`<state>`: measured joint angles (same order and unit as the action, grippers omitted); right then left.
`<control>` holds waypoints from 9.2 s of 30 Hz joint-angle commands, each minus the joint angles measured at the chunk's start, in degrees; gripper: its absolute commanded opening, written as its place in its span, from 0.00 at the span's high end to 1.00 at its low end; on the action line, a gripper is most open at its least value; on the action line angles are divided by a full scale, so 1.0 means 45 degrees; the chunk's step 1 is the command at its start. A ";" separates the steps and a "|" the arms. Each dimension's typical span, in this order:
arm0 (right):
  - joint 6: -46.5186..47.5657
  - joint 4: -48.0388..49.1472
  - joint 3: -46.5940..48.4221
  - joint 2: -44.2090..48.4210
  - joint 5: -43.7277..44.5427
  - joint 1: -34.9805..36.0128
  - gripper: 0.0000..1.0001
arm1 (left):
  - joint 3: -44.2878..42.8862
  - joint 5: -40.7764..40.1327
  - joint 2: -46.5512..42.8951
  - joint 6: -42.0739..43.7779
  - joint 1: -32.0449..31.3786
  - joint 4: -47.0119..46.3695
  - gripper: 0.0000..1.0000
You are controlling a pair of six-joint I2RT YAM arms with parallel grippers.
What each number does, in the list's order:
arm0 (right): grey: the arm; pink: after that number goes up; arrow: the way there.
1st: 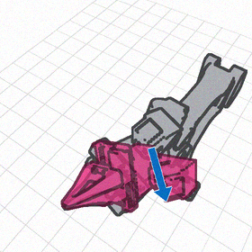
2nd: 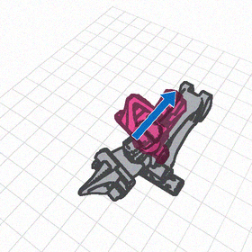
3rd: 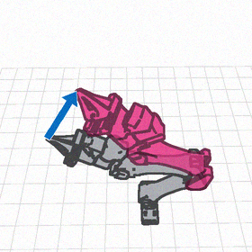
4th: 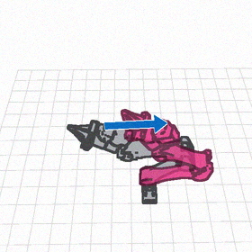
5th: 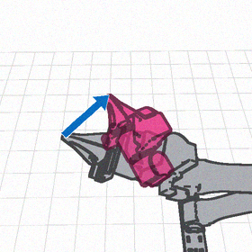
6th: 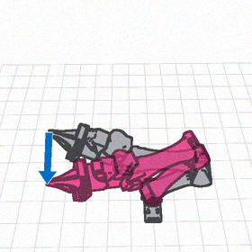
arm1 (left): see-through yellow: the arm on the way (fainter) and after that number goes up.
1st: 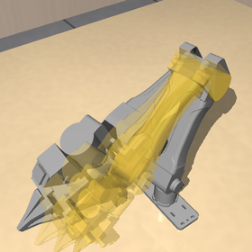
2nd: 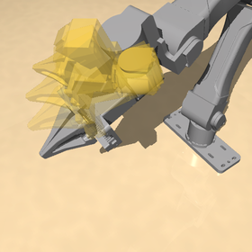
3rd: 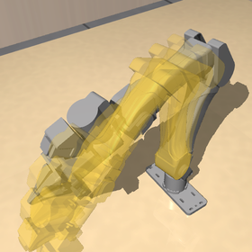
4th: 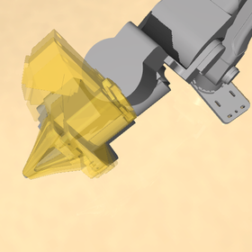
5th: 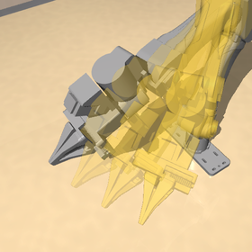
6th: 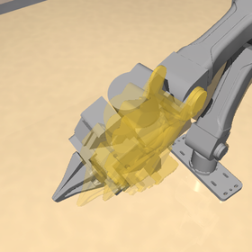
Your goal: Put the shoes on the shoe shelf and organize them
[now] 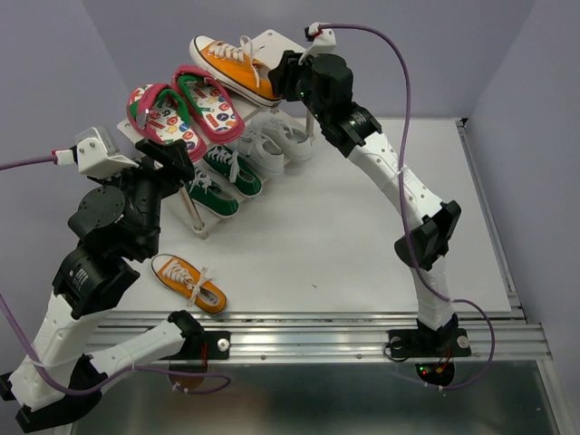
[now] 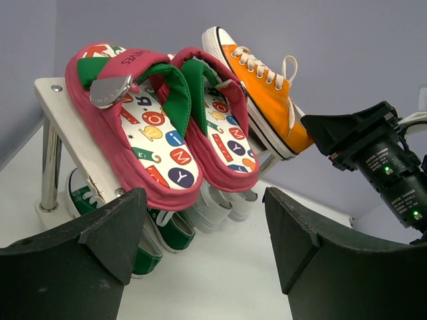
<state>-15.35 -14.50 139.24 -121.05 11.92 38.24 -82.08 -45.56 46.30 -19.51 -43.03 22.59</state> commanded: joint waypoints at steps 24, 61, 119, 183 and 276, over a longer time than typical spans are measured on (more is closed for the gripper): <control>-0.2369 0.0938 -0.1082 0.1161 -0.4189 -0.1603 0.00 | 0.0057 -0.0110 -0.0309 -0.0060 0.0010 -0.0215 0.18; -0.1120 0.8318 -0.7816 0.4166 -0.2708 -0.1800 0.99 | -0.0060 0.0144 0.0198 -0.0313 0.0010 -0.0215 0.18; 0.5289 0.6994 -0.5060 0.2872 0.2820 0.1991 0.01 | -0.0119 0.0183 -0.0095 -0.0626 0.0010 0.0449 0.18; -0.1001 0.1543 -1.3614 0.2698 -0.2708 0.6895 0.99 | -0.1212 -0.1184 0.0608 -0.0255 0.0011 0.1758 0.18; -0.2918 -0.2267 -1.1650 1.0283 0.3932 -0.1582 0.99 | 0.0155 -0.0383 0.0316 -0.0313 0.0030 0.0547 0.18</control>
<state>-32.88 -35.27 76.79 -72.12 25.89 32.40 -81.97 -45.71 48.18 -21.39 -43.03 26.39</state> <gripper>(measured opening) 0.044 0.818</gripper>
